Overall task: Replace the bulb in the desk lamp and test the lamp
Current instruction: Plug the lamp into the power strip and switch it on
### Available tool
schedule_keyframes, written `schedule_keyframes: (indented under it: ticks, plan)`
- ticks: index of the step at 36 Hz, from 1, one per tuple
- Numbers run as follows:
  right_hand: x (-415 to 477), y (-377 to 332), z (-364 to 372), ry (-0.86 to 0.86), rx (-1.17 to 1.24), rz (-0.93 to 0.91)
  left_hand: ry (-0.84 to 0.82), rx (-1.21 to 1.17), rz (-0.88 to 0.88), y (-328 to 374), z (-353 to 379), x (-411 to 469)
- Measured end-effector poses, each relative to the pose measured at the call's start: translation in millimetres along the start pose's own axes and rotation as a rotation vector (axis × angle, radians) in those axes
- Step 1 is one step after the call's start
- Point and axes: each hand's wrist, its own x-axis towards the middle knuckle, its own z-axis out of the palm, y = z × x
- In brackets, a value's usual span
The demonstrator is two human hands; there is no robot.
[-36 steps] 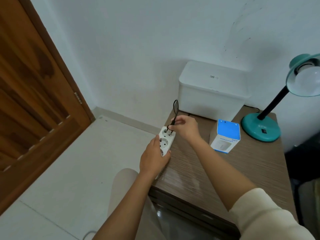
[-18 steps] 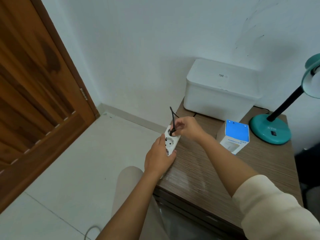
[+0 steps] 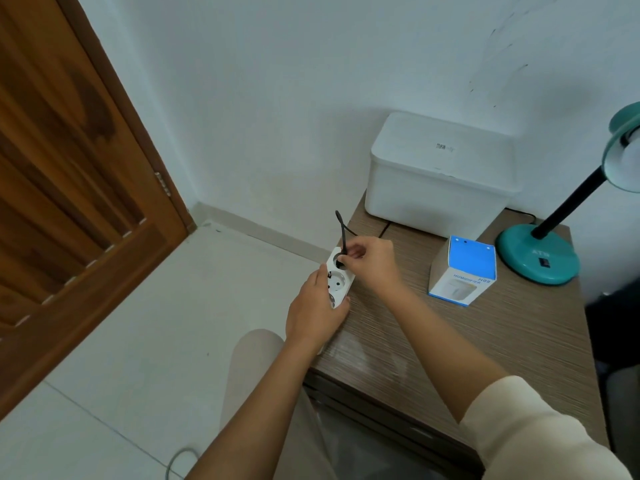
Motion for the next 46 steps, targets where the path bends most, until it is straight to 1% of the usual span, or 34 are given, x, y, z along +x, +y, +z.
schedule_keyframes:
  ticks: [2, 10, 15, 18, 20, 24, 26, 29, 33, 36, 39, 42, 46]
  plan:
    - [-0.7, -1.1, 4.0, 0.036, -0.003, 0.024, 0.002, -0.005, 0.001, 0.7, -0.6, -0.4]
    - [0.5, -3.9, 3.9, -0.036, -0.096, 0.054, -0.017, 0.007, -0.013, 4.2, -4.1, -1.8]
    - [-3.3, -7.2, -1.9, -0.060, -0.069, 0.066, -0.047, 0.005, -0.009, 8.7, -10.4, -3.9]
    - [-9.0, -10.5, -9.8, -0.106, -0.033, 0.043, -0.041, -0.060, 0.020, 14.1, -17.6, -7.0]
    - [-15.6, -15.2, -20.2, -0.113, -0.016, 0.042, -0.004, -0.152, 0.030, 18.4, -22.5, -9.2]
    - [-28.9, -18.1, -52.7, -0.055, -0.006, 0.044, 0.168, -0.265, -0.008, 37.4, -28.4, -6.7]
    - [-36.3, -14.2, -75.4, -0.007, -0.009, 0.033, 0.229, -0.306, 0.026, 58.3, -28.5, -2.3]
    - [-47.6, -2.6, -115.3, 0.072, -0.043, 0.028, 0.252, -0.339, 0.131, 101.1, -24.3, 8.8]
    - [-56.6, 28.3, -170.6, 0.199, -0.108, 0.068, 0.178, -0.347, 0.269, 164.2, 1.5, 28.9]
    - [-62.4, 64.0, -206.7, 0.279, -0.130, 0.131, 0.062, -0.332, 0.371, 213.0, 33.2, 37.7]
    - [-65.8, 101.9, -233.5, 0.328, -0.156, 0.212, -0.100, -0.315, 0.432, 250.3, 74.0, 39.7]
    - [-66.2, 135.3, -247.9, 0.338, -0.152, 0.320, -0.250, -0.279, 0.390, 267.0, 118.7, 44.1]
    - [-57.6, 177.6, -254.1, 0.345, -0.118, 0.399, -0.309, -0.249, 0.303, 266.5, 176.6, 57.7]
